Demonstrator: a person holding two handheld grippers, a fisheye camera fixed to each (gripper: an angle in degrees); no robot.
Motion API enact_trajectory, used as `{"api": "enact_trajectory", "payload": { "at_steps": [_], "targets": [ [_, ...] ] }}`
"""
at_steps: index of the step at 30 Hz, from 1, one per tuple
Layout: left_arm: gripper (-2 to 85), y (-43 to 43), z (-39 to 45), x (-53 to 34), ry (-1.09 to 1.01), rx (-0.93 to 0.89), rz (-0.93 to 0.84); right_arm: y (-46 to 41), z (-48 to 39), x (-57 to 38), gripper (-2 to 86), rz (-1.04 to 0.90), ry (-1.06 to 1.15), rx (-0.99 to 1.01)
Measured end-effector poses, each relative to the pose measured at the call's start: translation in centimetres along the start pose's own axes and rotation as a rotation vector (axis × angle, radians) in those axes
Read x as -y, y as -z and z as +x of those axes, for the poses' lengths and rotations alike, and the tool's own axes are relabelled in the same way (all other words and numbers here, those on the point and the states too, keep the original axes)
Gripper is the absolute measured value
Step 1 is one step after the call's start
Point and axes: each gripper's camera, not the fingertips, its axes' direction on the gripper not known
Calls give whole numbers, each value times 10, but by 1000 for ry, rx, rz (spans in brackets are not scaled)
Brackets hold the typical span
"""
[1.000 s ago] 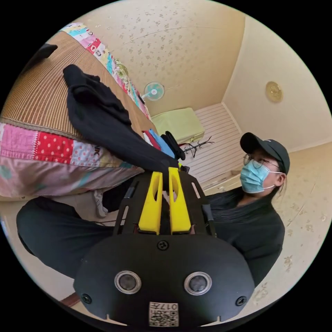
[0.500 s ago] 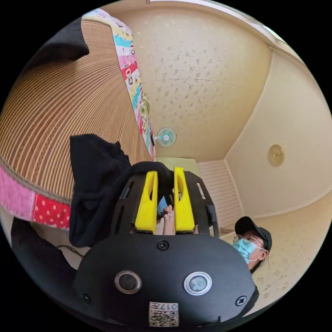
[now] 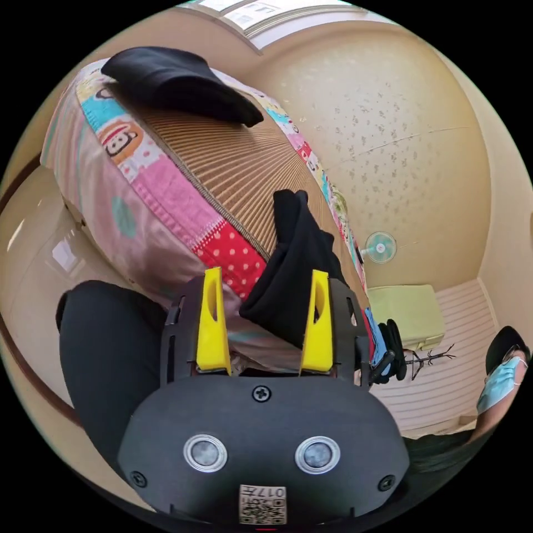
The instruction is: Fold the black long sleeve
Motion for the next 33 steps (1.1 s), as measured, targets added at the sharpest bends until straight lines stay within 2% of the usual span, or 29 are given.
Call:
{"api": "enact_trajectory", "payload": {
  "at_steps": [3, 5, 7, 9, 12, 14, 15, 16, 17, 18, 20, 23, 25, 28, 30, 33],
  "targets": [
    [190, -39, -15, -20, 86, -112, -87, 2, 8, -9, 99, 71, 2, 58],
    [124, -67, -30, -31, 265, -207, -159, 3, 14, -10, 98, 82, -12, 94],
    [89, -65, -34, -41, 358, -275, -101, 2, 20, -10, 98, 87, -21, 122],
    [68, -57, -15, -40, 347, -271, -56, 3, 23, -10, 97, 97, -20, 138],
    [56, -45, 69, -23, 126, -131, 14, 5, 29, -11, 97, 114, -16, 170],
    [53, -51, 171, -22, -227, -93, 108, 6, 34, -12, 97, 125, -18, 196],
    [53, -58, 199, -26, -320, -78, 116, 7, 39, -13, 96, 139, -27, 220],
    [53, -78, 250, -41, -503, -58, 111, 9, 46, -15, 95, 153, -36, 255],
    [53, -107, 297, -62, -679, -67, 66, 10, 50, -15, 95, 160, -43, 274],
    [54, -124, 317, -75, -758, -79, 28, 11, 61, -17, 93, 177, -72, 312],
    [58, -197, 368, -130, -957, -151, -187, 19, 77, -24, 91, 248, -171, 305],
    [67, -256, 382, -182, -985, -272, -423, 39, 94, -38, 89, 390, -311, 202],
    [72, -268, 374, -195, -956, -327, -467, 48, 101, -38, 90, 413, -348, 102],
    [89, -261, 346, -184, -840, -389, -413, 46, 109, -35, 91, 401, -348, 117],
    [113, -252, 324, -168, -751, -325, -345, 42, 116, -31, 93, 371, -343, 149],
    [168, -247, 284, -146, -557, -106, -298, 37, 127, -27, 95, 339, -359, 194]
  ]
}}
